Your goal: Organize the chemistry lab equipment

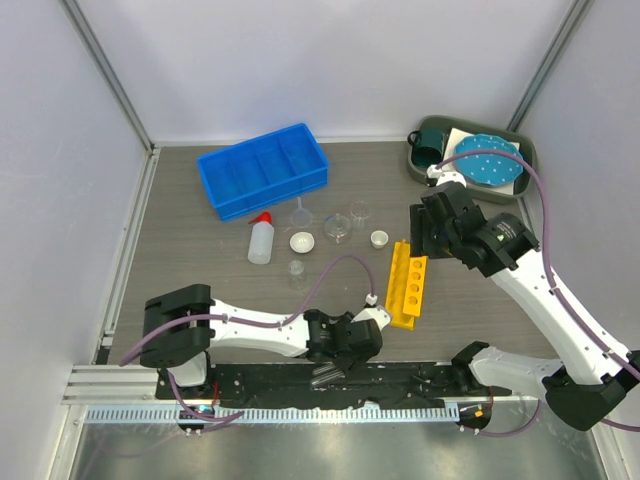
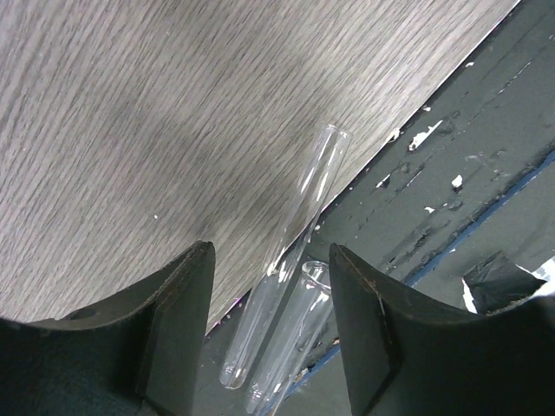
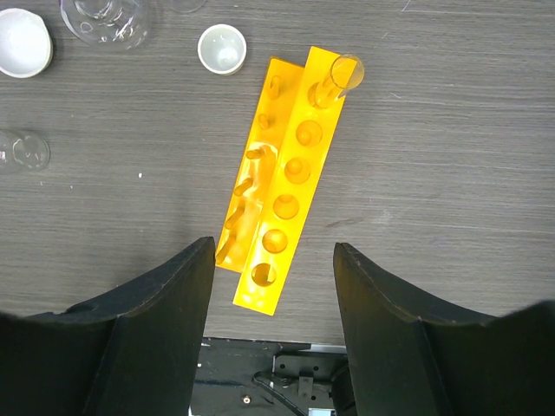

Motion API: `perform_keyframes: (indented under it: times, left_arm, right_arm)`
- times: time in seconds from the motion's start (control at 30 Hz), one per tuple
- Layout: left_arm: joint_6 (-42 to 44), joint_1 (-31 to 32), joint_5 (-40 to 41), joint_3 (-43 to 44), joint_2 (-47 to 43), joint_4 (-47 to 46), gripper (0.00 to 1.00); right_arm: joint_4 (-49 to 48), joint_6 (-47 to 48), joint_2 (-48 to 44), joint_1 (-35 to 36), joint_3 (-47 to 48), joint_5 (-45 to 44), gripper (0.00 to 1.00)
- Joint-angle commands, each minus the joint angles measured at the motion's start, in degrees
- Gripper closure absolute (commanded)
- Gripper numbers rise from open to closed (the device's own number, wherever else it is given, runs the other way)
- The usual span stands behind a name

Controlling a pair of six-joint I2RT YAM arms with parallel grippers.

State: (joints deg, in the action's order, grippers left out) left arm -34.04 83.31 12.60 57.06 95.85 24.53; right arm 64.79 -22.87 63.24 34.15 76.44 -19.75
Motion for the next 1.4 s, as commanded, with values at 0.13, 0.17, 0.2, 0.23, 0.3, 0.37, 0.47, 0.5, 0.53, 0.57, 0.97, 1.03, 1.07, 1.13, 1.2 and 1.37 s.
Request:
perform_keyframes:
  times: [0.13,0.17,0.2,0.23,0.3,0.37,0.47,0.5,0.53,0.57,0.97,1.03,1.07,1.13,1.2,1.37]
  left_arm:
    - [-0.67,0.36,-0.30,-1.60,0.21,-3.62,0.45]
    - [-0.67,0.36,-0.38,-1.69,0.30,-3.79,0.46]
    - [-0.76,0.36,-0.38,-2.03,0.30,-3.88,0.46]
    - [-0.76,0.45,-0.38,-2.21,0.21,-4.05,0.48]
    - [-0.85,0.36,-0.30,-2.48,0.47,-4.32,0.49]
    - [-0.94,0.45,-0.21,-2.65,0.74,-4.67,0.50]
    - [-1.03,0.37,-0.12,-2.74,1.53,-4.76,0.53]
    - [-1.03,0.36,-0.21,-2.57,1.70,-4.76,0.54]
    - [-1.03,0.45,-0.21,-2.65,1.97,-4.76,0.55]
    - [-1.03,0.45,-0.21,-2.57,2.14,-4.93,0.55]
    - [-0.94,0.45,0.93,-2.13,2.93,-4.24,0.75]
    - [-0.59,0.45,1.81,-1.34,2.76,-3.36,0.77]
    - [-0.41,0.45,2.07,-0.55,2.85,-2.48,0.77]
    - [0.29,0.37,2.78,0.42,2.32,-1.69,0.78]
    - [0.90,0.45,4.09,1.82,1.80,-0.54,0.79]
    - [3.36,0.37,6.73,5.42,1.09,3.41,0.81]
  right_arm:
    - [-1.51,-1.03,-1.10,0.92,-0.42,0.24,0.37]
    - [-1.43,-1.03,-1.02,1.09,-0.51,0.32,0.37]
    - [-1.51,-1.03,-1.10,1.18,-0.51,0.15,0.38]
    - [-1.60,-1.03,-1.10,1.18,-0.68,0.24,0.37]
    - [-1.69,-1.12,-1.10,1.36,-0.86,0.06,0.37]
    - [-1.69,-1.12,-1.19,1.53,-1.21,-0.03,0.37]
    - [-1.95,-1.12,-1.19,1.71,-1.56,-0.03,0.37]
    - [-2.04,-1.12,-1.19,1.71,-1.65,-0.11,0.38]
    - [-2.04,-1.12,-1.19,1.79,-1.65,-0.12,0.38]
    - [-2.04,-1.12,-1.19,1.80,-1.74,-0.20,0.38]
    - [-2.66,-1.21,-0.58,2.24,-1.74,-0.38,0.38]
    - [-2.83,-1.29,-0.49,2.41,-1.74,-0.38,0.38]
    - [-2.92,-1.30,-0.49,2.41,-1.74,-0.38,0.38]
    - [-3.18,-1.38,-0.49,2.41,-1.56,-0.55,0.37]
    - [-3.27,-1.38,-0.49,2.41,-1.30,-0.73,0.37]
    - [-3.36,-1.38,-0.22,2.50,-0.77,-0.73,0.37]
